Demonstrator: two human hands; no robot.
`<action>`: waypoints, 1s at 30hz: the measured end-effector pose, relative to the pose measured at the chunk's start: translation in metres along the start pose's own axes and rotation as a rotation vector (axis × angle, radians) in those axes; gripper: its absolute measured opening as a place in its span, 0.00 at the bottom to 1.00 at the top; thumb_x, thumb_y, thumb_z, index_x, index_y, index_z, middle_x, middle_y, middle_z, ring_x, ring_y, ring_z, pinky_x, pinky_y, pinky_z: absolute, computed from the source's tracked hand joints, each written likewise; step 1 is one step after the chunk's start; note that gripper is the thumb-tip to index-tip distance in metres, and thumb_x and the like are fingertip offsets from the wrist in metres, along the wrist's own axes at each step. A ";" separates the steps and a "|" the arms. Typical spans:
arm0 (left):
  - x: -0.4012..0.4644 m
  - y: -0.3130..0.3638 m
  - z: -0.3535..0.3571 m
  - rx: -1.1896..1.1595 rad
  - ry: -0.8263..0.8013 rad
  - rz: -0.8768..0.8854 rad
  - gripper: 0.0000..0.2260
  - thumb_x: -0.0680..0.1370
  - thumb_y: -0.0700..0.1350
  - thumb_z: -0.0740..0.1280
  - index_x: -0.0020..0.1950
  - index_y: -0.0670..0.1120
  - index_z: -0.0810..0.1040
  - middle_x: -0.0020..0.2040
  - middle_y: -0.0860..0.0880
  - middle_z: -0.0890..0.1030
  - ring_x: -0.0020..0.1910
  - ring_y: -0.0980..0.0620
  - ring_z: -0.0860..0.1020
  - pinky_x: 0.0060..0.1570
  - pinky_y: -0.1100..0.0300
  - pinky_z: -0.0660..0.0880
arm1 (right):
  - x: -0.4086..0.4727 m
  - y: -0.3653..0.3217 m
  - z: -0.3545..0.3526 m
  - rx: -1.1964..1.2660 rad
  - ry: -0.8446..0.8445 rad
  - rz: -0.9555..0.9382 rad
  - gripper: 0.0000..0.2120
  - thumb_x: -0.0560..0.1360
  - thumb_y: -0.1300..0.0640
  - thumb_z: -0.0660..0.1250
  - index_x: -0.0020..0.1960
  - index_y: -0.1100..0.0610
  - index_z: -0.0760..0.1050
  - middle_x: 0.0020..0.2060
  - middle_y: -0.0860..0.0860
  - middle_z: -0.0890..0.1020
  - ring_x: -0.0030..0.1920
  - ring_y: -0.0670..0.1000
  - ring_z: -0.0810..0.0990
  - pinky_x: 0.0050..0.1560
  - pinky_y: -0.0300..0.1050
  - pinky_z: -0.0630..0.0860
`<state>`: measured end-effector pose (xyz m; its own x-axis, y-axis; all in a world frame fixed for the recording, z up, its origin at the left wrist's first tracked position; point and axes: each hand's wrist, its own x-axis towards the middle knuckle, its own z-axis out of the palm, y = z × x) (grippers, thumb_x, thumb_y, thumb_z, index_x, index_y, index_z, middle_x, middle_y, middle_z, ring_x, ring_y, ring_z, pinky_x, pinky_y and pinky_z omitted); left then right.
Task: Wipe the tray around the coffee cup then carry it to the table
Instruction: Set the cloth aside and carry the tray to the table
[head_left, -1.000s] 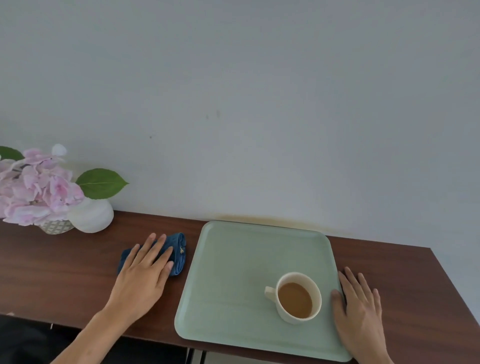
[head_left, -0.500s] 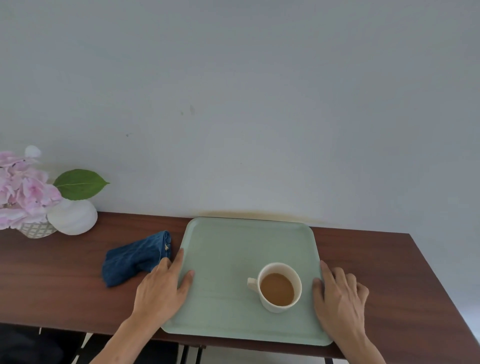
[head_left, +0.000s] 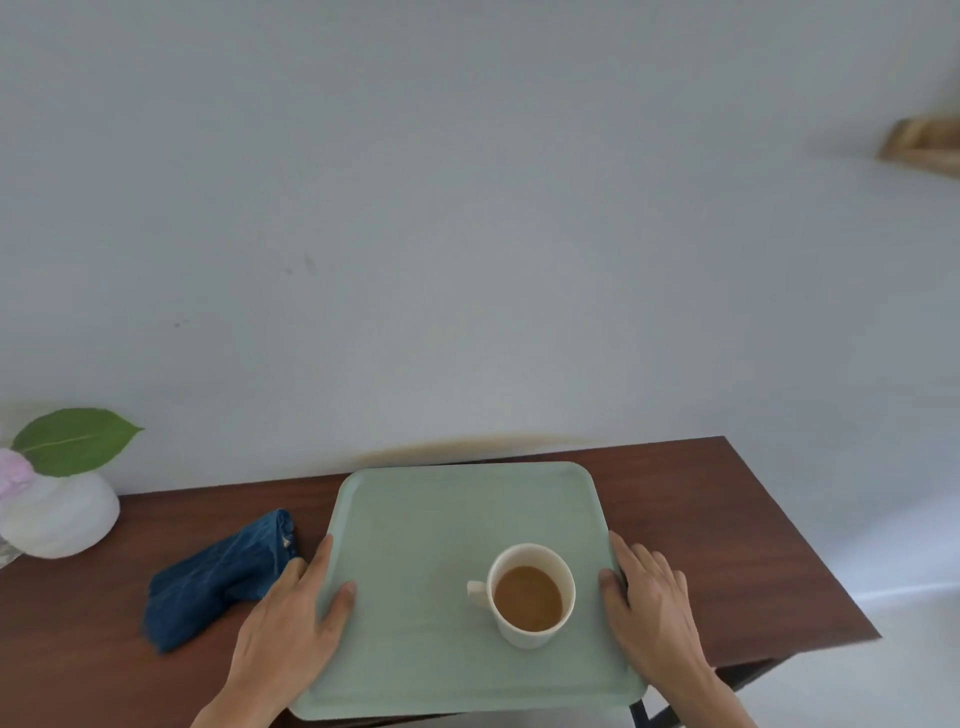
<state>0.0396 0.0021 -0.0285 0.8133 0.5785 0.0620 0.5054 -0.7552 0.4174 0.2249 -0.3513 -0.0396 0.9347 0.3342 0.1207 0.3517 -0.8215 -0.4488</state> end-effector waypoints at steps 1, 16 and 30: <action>0.000 0.002 -0.001 -0.005 -0.004 0.017 0.31 0.80 0.62 0.62 0.82 0.56 0.59 0.46 0.55 0.69 0.41 0.56 0.76 0.32 0.58 0.72 | -0.006 0.000 -0.005 0.012 0.008 0.018 0.19 0.81 0.54 0.61 0.71 0.50 0.72 0.43 0.41 0.73 0.47 0.49 0.72 0.51 0.51 0.68; -0.001 0.114 0.022 -0.026 -0.204 0.391 0.31 0.81 0.62 0.59 0.82 0.55 0.58 0.55 0.51 0.74 0.55 0.47 0.79 0.47 0.51 0.76 | -0.143 0.057 -0.087 0.074 0.241 0.373 0.21 0.81 0.58 0.61 0.74 0.52 0.72 0.42 0.43 0.75 0.47 0.50 0.73 0.54 0.50 0.69; -0.093 0.330 0.106 -0.132 -0.346 0.832 0.29 0.81 0.60 0.61 0.81 0.56 0.60 0.43 0.55 0.70 0.36 0.56 0.75 0.31 0.60 0.70 | -0.316 0.181 -0.187 0.027 0.521 0.734 0.18 0.81 0.59 0.60 0.69 0.49 0.75 0.38 0.44 0.75 0.46 0.47 0.73 0.54 0.55 0.72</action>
<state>0.1612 -0.3331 0.0075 0.9526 -0.2783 0.1229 -0.3031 -0.8338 0.4615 0.0025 -0.6922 0.0065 0.8306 -0.5274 0.1790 -0.3378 -0.7326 -0.5909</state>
